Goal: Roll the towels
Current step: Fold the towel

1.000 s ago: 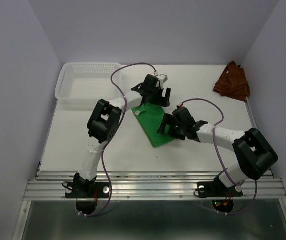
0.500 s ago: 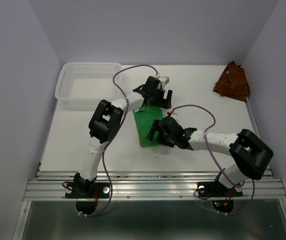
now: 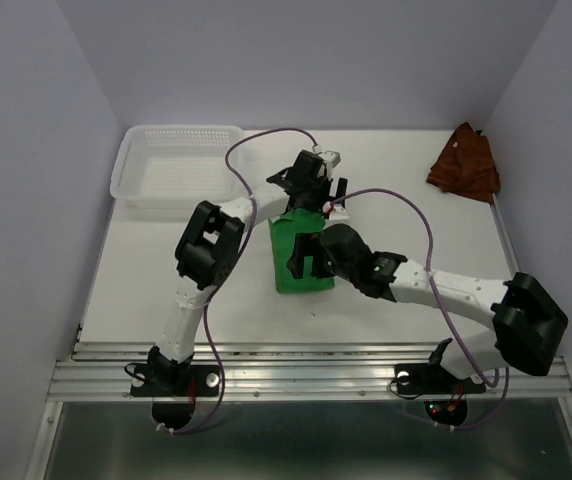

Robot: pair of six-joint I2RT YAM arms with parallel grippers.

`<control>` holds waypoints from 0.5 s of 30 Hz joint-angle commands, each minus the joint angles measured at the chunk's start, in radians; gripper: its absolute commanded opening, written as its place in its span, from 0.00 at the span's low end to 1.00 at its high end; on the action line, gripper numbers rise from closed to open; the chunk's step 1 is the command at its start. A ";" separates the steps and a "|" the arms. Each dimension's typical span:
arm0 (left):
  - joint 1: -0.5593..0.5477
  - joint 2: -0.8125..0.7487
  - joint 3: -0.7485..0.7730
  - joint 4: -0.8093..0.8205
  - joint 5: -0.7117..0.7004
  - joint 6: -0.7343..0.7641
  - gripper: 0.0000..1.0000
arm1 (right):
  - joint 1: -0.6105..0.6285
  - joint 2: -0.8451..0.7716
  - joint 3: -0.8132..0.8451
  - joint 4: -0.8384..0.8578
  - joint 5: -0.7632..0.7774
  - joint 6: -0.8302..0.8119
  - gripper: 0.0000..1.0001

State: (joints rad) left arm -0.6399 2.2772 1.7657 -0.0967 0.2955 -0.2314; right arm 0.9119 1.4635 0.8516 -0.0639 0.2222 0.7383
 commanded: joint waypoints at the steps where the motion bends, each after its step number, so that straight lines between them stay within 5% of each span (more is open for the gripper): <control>1: -0.004 -0.195 0.064 -0.041 -0.071 -0.023 0.99 | 0.005 -0.176 -0.008 0.053 0.064 -0.387 1.00; 8: 0.031 -0.366 0.037 -0.127 -0.208 -0.161 0.99 | 0.005 -0.459 -0.054 0.052 0.132 -0.724 1.00; 15: 0.039 -0.707 -0.402 -0.161 -0.423 -0.324 0.99 | -0.054 -0.413 0.061 0.053 0.197 -0.904 1.00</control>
State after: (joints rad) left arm -0.6033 1.7020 1.5551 -0.2024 -0.0078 -0.4450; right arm 0.9001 1.0058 0.8207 -0.0414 0.3874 0.0124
